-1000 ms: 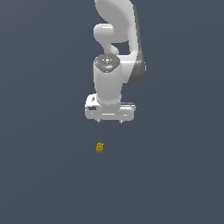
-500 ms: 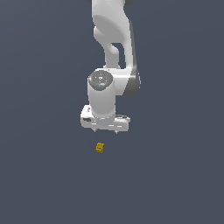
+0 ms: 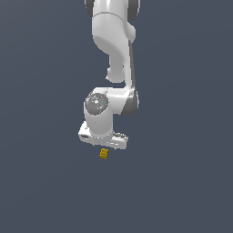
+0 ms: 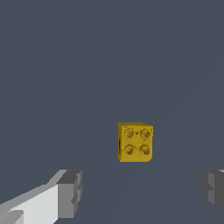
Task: Pick up the object and move it to a goal position.
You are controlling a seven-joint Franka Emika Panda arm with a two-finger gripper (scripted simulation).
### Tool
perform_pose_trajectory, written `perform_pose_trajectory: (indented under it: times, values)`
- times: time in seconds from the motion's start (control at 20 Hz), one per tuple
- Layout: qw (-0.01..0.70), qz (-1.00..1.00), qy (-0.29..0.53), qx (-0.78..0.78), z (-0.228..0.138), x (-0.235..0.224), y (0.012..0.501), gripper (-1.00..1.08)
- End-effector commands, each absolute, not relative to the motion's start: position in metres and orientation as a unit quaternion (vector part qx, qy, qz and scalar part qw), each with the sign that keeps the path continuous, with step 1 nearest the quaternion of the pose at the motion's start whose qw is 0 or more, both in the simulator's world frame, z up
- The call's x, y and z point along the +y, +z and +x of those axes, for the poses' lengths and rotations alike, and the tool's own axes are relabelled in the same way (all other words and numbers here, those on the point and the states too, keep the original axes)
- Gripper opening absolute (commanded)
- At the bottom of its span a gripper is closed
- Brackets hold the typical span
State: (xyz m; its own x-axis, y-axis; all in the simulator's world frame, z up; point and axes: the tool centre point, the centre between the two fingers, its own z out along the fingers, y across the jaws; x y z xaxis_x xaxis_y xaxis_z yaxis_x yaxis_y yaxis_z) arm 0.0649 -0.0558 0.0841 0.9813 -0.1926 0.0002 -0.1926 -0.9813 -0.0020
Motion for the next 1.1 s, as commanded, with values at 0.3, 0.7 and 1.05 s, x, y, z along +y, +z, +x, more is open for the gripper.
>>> perform_pose_trajectory:
  times: [0.3,0.7,1.05]
  values:
    - [0.000,-0.995,0.000,0.105,0.070,-0.062,0.073,1.00]
    - [0.000,-0.994,0.000,0.105,0.070,-0.062,0.049,1.00]
    - [0.000,-0.994,0.000,0.105,0.070,-0.062,0.022,1.00]
